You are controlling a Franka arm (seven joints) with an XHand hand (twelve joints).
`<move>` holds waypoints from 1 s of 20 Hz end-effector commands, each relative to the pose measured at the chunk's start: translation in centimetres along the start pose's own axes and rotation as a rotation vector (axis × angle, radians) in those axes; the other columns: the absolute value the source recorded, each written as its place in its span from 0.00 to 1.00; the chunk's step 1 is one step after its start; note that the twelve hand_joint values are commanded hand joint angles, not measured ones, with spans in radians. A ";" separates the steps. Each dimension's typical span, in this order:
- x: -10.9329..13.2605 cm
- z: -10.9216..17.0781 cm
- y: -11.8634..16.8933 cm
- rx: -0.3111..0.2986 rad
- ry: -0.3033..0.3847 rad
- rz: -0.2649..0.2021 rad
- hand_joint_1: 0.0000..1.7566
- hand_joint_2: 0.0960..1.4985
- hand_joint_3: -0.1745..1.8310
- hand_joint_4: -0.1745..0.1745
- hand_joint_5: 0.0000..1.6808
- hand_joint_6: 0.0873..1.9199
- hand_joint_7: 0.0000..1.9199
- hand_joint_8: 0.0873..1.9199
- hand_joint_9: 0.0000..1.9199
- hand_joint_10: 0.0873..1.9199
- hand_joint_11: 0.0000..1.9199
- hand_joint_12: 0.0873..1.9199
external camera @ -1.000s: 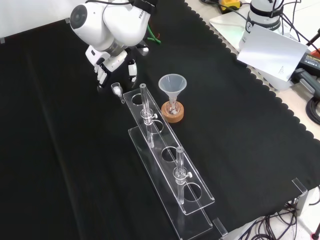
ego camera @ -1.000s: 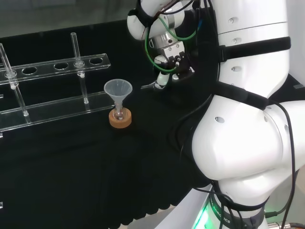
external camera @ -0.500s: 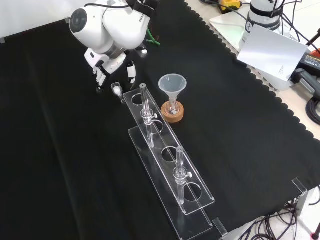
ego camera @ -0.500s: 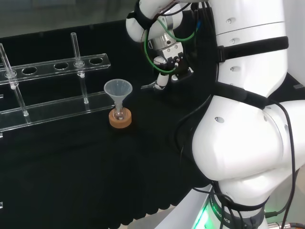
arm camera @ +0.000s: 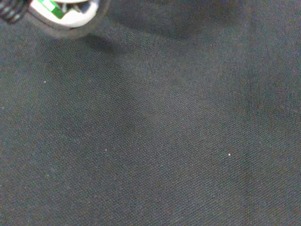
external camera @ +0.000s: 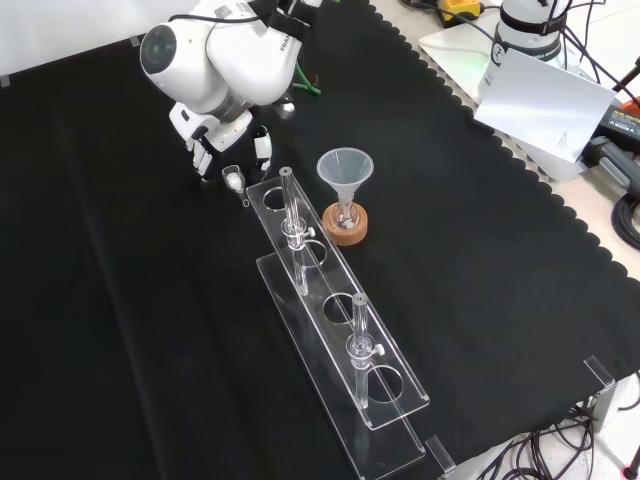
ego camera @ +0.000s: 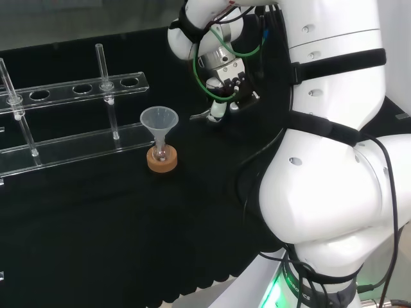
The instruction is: Pick up the weighing funnel.
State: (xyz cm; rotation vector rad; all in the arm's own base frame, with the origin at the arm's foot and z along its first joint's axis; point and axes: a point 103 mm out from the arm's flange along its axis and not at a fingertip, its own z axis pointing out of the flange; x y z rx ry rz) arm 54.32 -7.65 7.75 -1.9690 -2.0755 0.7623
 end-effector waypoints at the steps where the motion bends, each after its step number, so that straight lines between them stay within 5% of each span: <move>1: 0.0 0.2 0.1 -0.003 -0.003 0.004 0.50 0.38 0.34 0.49 0.39 0.32 0.28 0.33 0.42 0.22 0.31 0.64; 10: 0.0 0.3 0.4 0.008 -0.004 0.007 0.50 0.38 0.35 0.50 0.40 0.34 0.28 0.32 0.42 0.22 0.31 0.64; 20: 0.1 0.5 0.4 0.012 0.002 0.005 0.48 0.44 0.36 0.62 0.56 0.33 0.30 0.32 0.44 0.22 0.32 0.63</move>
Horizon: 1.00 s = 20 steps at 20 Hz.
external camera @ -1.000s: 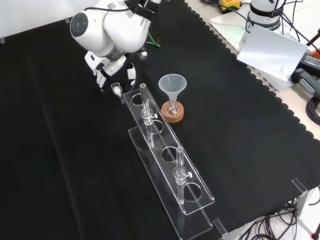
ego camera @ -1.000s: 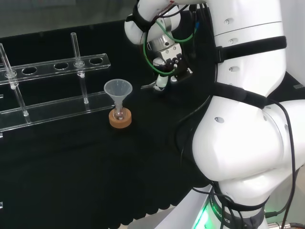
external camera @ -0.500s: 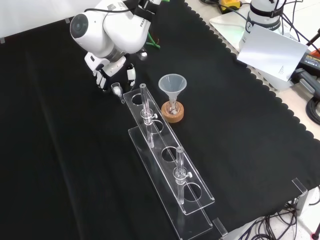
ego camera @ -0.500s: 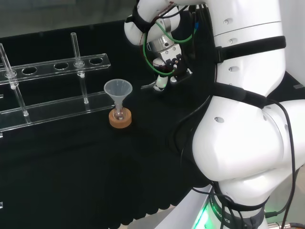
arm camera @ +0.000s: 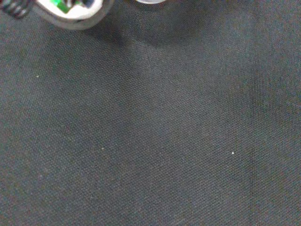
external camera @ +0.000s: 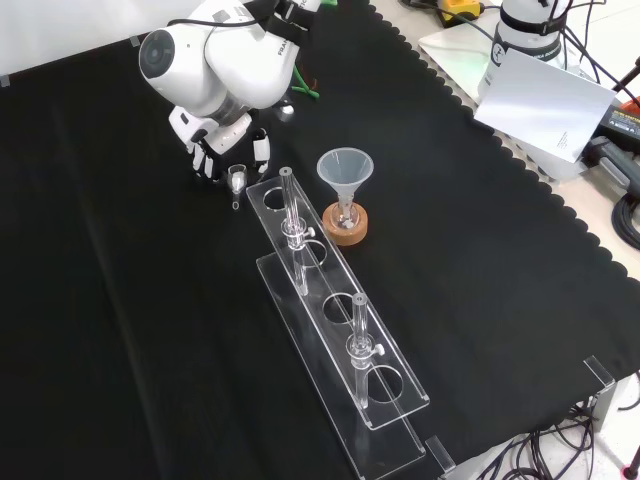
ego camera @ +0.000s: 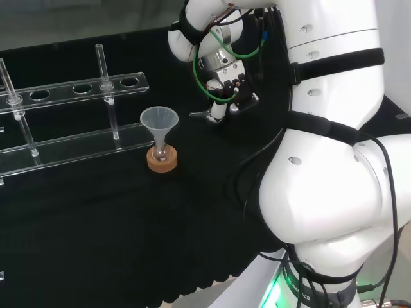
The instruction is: Pick up the weighing funnel.
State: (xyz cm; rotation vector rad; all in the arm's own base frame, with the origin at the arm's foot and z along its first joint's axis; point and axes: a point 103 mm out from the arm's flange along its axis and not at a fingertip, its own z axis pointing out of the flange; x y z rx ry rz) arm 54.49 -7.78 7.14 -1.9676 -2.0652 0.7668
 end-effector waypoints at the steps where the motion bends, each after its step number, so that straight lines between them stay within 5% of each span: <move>1: 0.1 0.1 0.0 0.006 -0.001 0.005 0.47 0.45 0.36 0.64 0.57 0.33 0.31 0.32 0.44 0.22 0.33 0.63; 2: 0.1 0.1 0.0 0.009 -0.003 0.007 0.47 0.46 0.36 0.65 0.59 0.32 0.31 0.32 0.44 0.22 0.33 0.63; 4: 0.2 0.1 0.1 0.014 -0.007 0.009 0.54 0.57 0.26 0.88 0.59 0.43 0.32 0.32 0.45 0.22 0.34 0.63; 6: 0.3 0.2 0.1 0.021 -0.006 0.010 0.57 0.65 0.17 0.97 0.59 0.48 0.34 0.32 0.46 0.21 0.34 0.63; 15: 0.7 0.3 0.2 0.019 -0.031 0.031 0.59 0.67 0.11 1.00 0.64 0.42 0.41 0.31 0.53 0.19 0.40 0.58; 20: -0.1 -0.8 -0.3 -0.008 -0.003 0.029 0.60 0.57 0.25 1.00 0.67 0.41 0.49 0.26 0.63 0.09 0.47 0.52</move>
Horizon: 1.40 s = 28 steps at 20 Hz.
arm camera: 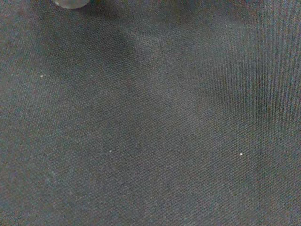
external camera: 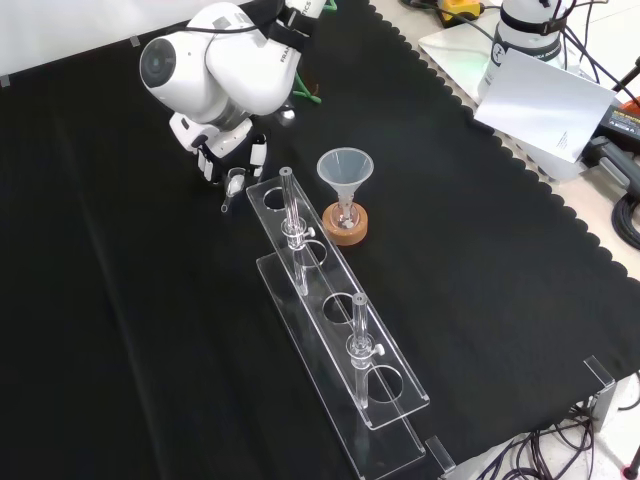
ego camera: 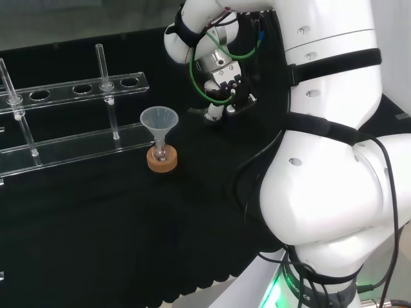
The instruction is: Pick up the weighing funnel.
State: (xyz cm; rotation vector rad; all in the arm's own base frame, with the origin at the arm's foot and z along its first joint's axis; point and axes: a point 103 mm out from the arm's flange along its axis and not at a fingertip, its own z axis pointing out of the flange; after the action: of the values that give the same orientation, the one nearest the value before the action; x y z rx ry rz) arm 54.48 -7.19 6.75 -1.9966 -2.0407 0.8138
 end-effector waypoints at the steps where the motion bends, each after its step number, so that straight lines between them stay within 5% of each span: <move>1: -1.1 -1.2 -0.6 -0.024 0.031 -0.005 0.61 0.54 0.29 1.00 0.67 0.42 0.50 0.26 0.64 0.08 0.48 0.52; 11: -3.3 -2.7 -2.4 -0.046 0.072 0.007 0.61 0.46 0.40 1.00 0.67 0.44 0.53 0.26 0.67 0.05 0.49 0.51; 20: -5.5 -4.1 -5.5 -0.138 0.197 0.058 0.61 0.46 0.40 1.00 0.68 0.45 0.53 0.26 0.68 0.05 0.50 0.51; 28: -6.4 -5.6 -8.8 -0.195 0.244 0.075 0.62 0.45 0.41 1.00 0.68 0.44 0.53 0.26 0.68 0.05 0.50 0.51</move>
State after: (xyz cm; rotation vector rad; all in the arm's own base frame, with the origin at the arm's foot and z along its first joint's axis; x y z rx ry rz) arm 51.51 -10.97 15.43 -2.1304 -1.9916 0.4686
